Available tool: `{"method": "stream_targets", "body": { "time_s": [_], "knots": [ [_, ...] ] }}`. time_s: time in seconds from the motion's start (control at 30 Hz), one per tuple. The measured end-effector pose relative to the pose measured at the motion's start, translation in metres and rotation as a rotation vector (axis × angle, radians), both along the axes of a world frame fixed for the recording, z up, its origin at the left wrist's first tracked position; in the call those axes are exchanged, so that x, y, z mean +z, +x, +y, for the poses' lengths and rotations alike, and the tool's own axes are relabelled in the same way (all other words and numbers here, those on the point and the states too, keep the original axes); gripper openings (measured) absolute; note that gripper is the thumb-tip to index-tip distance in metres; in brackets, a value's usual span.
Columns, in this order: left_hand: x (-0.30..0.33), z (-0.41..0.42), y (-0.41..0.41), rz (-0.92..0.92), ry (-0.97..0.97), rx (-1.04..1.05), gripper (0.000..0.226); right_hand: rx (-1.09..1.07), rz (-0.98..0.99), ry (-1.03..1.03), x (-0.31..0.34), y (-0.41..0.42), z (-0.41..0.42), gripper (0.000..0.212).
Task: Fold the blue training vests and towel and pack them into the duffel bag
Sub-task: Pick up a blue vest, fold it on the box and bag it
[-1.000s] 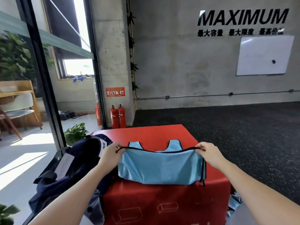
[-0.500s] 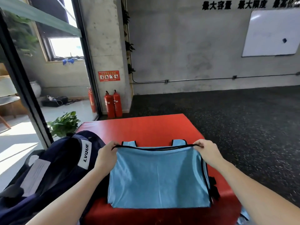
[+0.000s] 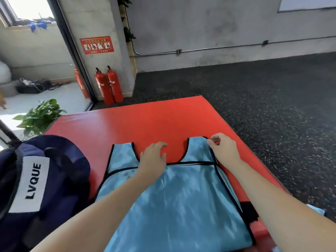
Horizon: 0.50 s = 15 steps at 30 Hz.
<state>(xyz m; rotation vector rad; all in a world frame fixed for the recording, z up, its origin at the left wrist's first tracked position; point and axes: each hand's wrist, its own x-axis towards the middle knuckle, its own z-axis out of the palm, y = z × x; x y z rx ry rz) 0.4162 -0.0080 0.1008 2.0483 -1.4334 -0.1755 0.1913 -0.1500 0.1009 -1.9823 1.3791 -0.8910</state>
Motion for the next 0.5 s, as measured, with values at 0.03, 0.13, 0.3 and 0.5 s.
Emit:
{"method": "stream_targets", "body": {
  "time_s": [0.03,0.13,0.3,0.5],
  "knots": [
    [-0.001,-0.014,-0.011,0.039,0.004,-0.039,0.034,-0.004,-0.009,0.005,-0.001,0.003,-0.005,0.019],
    [0.0,-0.057,-0.036,0.133,0.021,-0.093,0.03,-0.016,-0.022,0.055,-0.007,0.013,-0.019,0.027],
    [0.004,-0.102,-0.054,0.284,0.008,-0.046,0.025,-0.024,0.05,0.11,-0.013,0.018,-0.031,0.028],
    [0.0,-0.116,-0.058,0.427,-0.013,-0.001,0.021,-0.072,0.01,0.101,-0.012,0.016,-0.04,0.008]
  ]
}}
